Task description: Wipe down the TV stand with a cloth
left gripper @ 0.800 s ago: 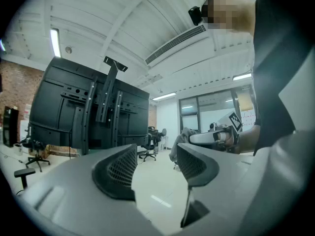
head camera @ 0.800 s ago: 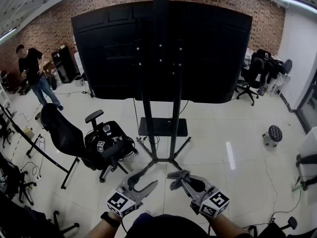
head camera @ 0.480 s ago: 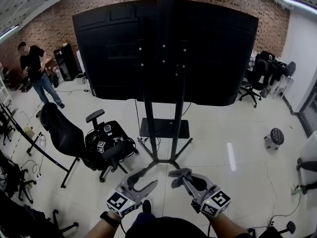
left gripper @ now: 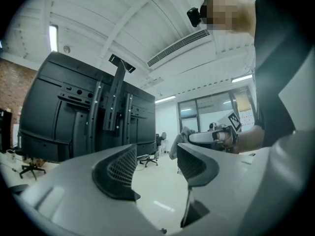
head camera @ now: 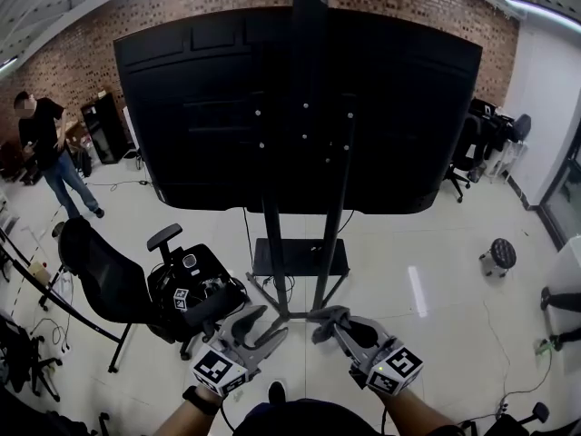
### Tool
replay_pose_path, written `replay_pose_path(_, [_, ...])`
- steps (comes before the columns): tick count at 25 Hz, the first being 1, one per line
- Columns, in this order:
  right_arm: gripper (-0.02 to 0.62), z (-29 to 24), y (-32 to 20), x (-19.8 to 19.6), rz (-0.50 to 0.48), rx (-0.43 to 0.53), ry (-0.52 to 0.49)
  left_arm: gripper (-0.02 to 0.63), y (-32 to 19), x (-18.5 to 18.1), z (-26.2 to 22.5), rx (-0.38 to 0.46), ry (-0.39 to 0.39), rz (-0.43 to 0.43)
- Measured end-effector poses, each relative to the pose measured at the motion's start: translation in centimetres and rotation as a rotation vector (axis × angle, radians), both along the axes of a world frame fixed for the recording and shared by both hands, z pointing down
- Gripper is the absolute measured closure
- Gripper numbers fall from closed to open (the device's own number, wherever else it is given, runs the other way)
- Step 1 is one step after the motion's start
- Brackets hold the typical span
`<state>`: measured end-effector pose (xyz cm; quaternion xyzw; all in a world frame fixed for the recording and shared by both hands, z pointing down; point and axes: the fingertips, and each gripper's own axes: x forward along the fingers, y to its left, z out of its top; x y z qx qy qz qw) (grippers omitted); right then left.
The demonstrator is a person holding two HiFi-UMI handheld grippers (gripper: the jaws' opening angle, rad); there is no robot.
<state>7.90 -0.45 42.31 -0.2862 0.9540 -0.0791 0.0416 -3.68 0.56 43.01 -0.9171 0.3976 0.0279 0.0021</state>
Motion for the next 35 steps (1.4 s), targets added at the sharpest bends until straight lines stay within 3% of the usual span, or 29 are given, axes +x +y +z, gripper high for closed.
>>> replay_pose_path(7, [0.558,-3.4,-6.7,-5.0,0.052,0.086,0.007,0.328,-6.9,-4.2,-2.7,0.039,-0.028,0.078])
replay_pose_path(15, [0.558,-7.5,-11.7,-7.5,0.09,0.194,0.032,0.328,-11.0,-5.7,-6.7,0.102,-0.01,0.137])
replay_pose_path(28, [0.558,-22.7,-19.8,-8.8,0.038,0.595,0.229,0.328,-16.0,-3.7,-18.6,0.329,-0.045,0.157])
replay_pose_path(35, [0.558,-31.0,-24.9,-9.6,0.066,0.76,0.348,0.33,-18.7,-3.3,-25.7,0.418,-0.043,0.165])
